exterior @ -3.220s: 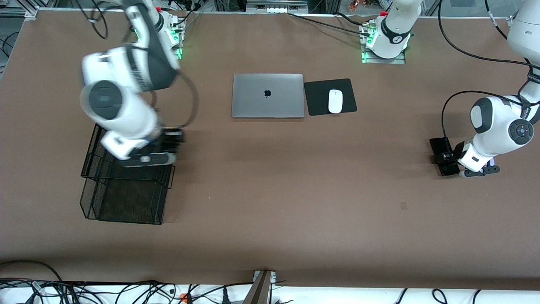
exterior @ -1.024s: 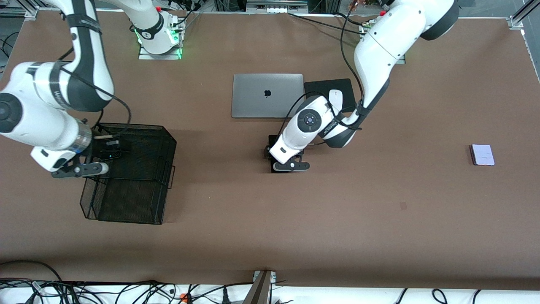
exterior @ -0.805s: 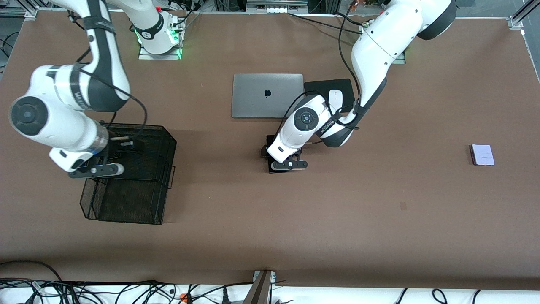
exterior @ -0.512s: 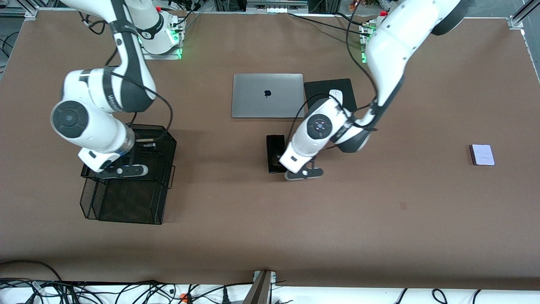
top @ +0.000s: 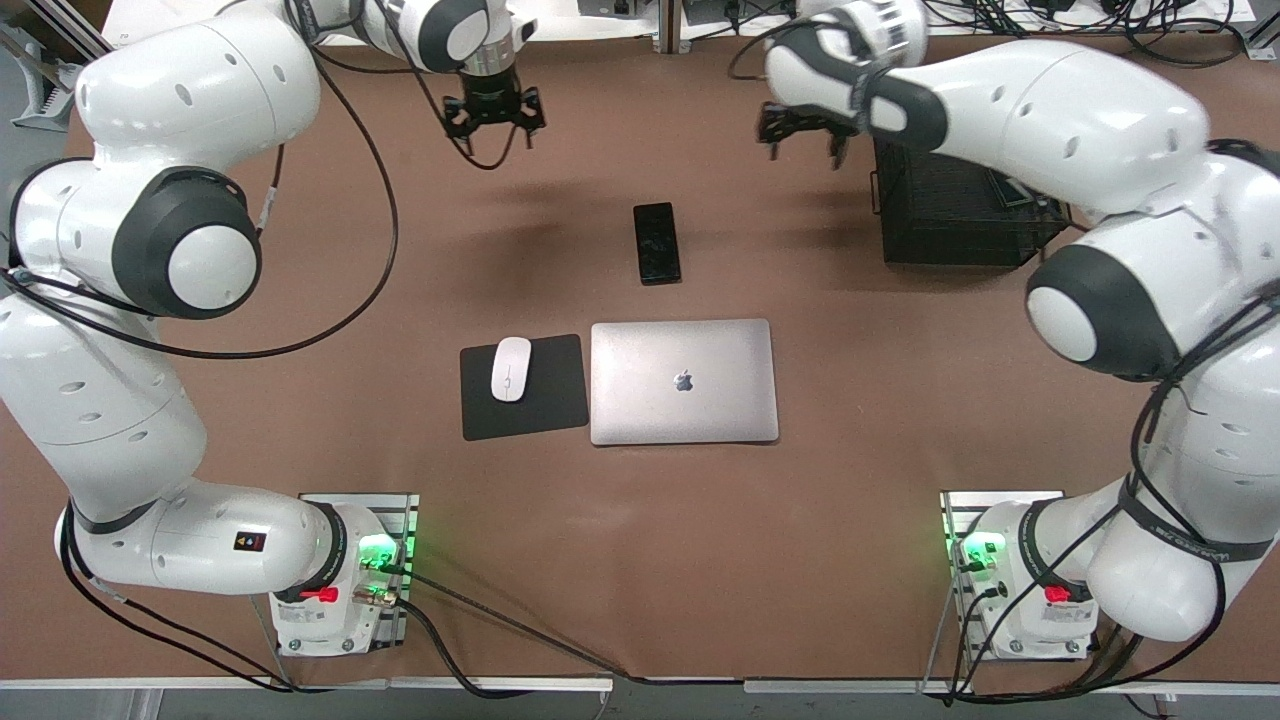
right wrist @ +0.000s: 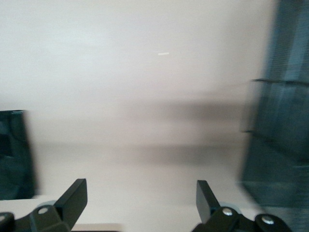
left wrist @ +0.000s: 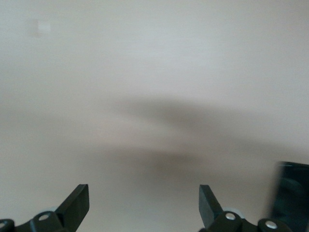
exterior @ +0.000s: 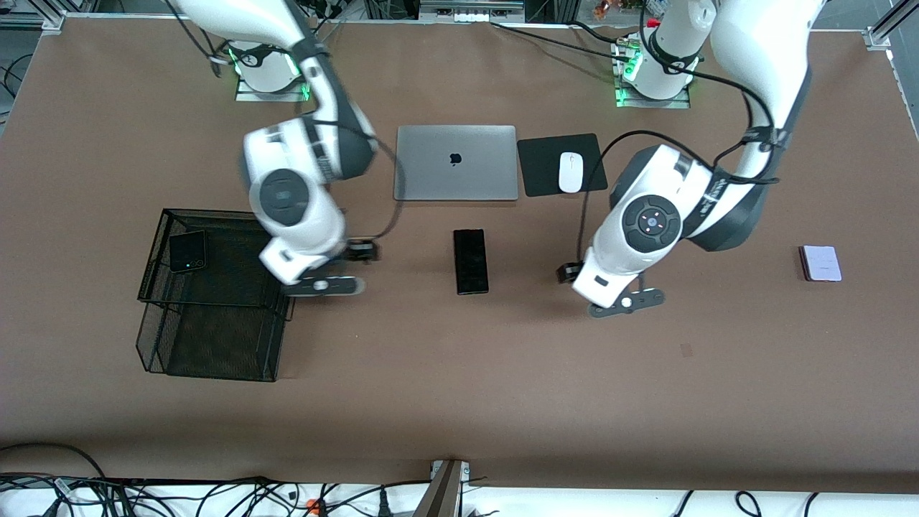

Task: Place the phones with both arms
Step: 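Grasp the smartphone with the right gripper while the left reaches the Huawei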

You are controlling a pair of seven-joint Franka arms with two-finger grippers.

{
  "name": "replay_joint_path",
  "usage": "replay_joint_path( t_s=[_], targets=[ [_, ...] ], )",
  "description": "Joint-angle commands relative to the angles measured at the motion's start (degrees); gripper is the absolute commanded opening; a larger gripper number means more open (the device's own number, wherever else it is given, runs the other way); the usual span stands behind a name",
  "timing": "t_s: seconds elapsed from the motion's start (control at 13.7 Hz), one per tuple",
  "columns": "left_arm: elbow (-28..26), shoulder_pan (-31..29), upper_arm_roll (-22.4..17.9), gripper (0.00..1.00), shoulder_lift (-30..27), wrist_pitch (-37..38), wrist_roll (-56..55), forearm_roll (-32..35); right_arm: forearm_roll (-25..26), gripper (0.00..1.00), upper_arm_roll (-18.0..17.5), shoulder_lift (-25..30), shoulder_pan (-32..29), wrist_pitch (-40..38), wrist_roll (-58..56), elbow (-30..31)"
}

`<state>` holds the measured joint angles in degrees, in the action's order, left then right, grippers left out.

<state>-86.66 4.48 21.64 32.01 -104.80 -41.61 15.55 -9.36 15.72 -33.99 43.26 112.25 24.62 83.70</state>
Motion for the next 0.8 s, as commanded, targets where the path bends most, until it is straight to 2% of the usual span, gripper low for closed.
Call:
replay_joint_path(
  t_s=[0.0,0.29,0.51,0.73],
  targets=[
    [-2.2,-2.5,-0.4,1.00,-1.9,5.1,8.3,7.0,0.4,1.00,-5.1,-8.5,0.9,-0.9,8.6,-11.5],
    [-3.1,-12.6,-0.2,1.00,-1.6,6.0,18.5,9.1,0.3,1.00,-5.5,-13.2,8.1,8.2,12.6,-13.6],
    [-3.9,-19.8,-0.4,1.00,-0.4,4.3,19.5,10.6,0.2,1.00,-5.6,-16.0,8.9,13.2,14.1,-13.5],
    [-3.9,-27.6,-0.4,1.00,2.1,-2.1,27.7,10.7,0.7,1.00,-5.6,-19.0,8.9,14.0,13.7,-12.9]
  ],
)
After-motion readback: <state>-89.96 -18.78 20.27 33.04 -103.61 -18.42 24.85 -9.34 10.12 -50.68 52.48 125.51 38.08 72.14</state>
